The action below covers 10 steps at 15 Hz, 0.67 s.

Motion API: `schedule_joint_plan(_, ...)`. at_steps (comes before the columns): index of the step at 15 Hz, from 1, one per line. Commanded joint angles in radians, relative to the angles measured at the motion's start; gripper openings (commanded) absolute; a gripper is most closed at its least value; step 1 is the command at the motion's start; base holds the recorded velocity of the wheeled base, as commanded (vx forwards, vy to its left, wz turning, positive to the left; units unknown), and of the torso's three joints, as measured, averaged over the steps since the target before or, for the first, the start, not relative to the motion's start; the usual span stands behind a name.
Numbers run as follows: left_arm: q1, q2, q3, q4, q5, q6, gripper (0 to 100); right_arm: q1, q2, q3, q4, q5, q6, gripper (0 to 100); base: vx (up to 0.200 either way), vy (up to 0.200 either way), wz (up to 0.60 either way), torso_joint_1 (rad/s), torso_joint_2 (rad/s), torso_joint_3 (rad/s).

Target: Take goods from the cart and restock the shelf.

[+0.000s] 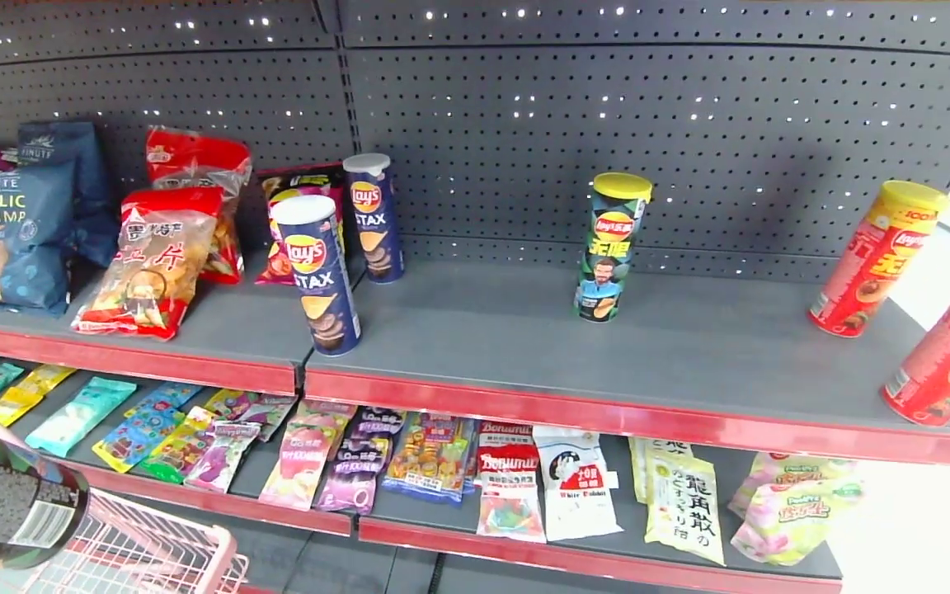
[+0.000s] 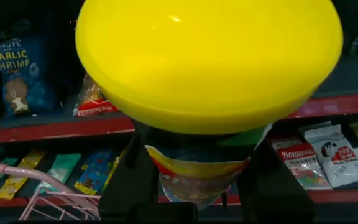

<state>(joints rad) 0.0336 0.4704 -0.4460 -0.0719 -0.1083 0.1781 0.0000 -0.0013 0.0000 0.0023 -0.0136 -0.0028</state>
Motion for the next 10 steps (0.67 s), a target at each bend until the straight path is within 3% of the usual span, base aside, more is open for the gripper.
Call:
schedule_joint_plan(1,-0.001,0.001,0.006,0.001,-0.001,0.000,0,-0.002,0.001,0.000,-0.001,0.000,-0.002,100,0.000,0.000,0.00,0.000,0.00,0.000)
schedule_joint_plan(5,-0.001,-0.055,0.055,0.003,-0.001,0.021,0,-0.002,0.001,0.000,-0.001,0.000,-0.002,100,0.000,0.000,0.00,0.000,0.00,0.000)
schedule_joint_plan(7,-0.001,-0.058,0.070,0.001,0.001,0.047,0,-0.002,0.001,0.000,-0.001,0.000,-0.002,100,0.000,0.000,0.00,0.000,0.00,0.000)
schedule_joint_plan(10,-0.001,-0.058,0.067,0.000,0.001,0.052,0,-0.002,0.001,0.000,-0.001,0.000,-0.002,100,0.000,0.000,0.00,0.000,0.00,0.000)
